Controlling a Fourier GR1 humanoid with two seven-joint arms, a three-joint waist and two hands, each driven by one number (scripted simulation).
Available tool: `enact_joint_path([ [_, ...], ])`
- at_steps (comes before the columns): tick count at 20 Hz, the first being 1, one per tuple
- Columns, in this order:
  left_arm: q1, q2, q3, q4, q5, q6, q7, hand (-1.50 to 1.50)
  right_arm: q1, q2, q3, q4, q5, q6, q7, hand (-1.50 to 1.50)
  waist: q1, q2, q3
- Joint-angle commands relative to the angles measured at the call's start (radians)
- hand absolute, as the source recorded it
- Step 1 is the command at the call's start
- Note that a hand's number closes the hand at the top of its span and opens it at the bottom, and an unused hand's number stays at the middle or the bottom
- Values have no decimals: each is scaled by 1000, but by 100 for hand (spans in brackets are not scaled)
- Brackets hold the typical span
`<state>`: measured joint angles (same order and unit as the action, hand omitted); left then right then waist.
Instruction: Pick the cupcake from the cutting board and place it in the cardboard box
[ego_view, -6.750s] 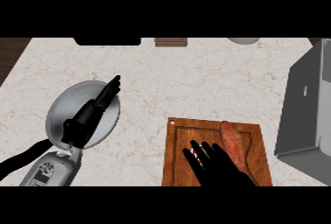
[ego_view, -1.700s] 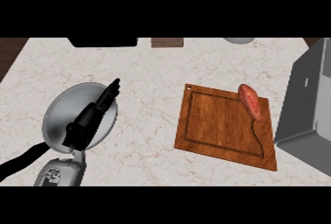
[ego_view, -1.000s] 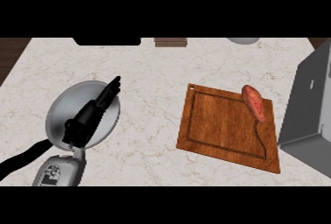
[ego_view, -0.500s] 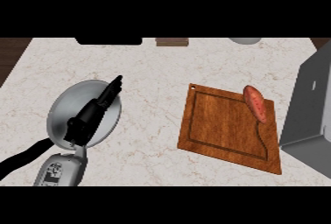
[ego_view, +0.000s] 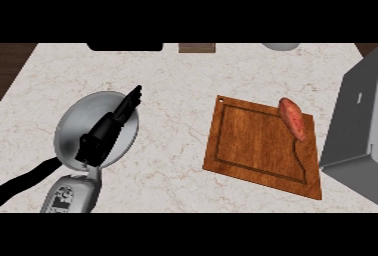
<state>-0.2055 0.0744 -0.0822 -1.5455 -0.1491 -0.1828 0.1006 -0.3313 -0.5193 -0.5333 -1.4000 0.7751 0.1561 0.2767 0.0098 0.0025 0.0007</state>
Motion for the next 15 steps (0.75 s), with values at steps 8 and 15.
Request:
enact_joint_path([
  [8, 35, -1, 1, 1, -10, -2, -29, 0, -90, 25, -197, 147, -260, -142, -202, -150, -8, -4, 0],
  [15, 12, -18, 8, 10, -11, 18, -10, 0, -59, -14, -428, 153, -550, -79, -287, -150, -27, -6, 0],
])
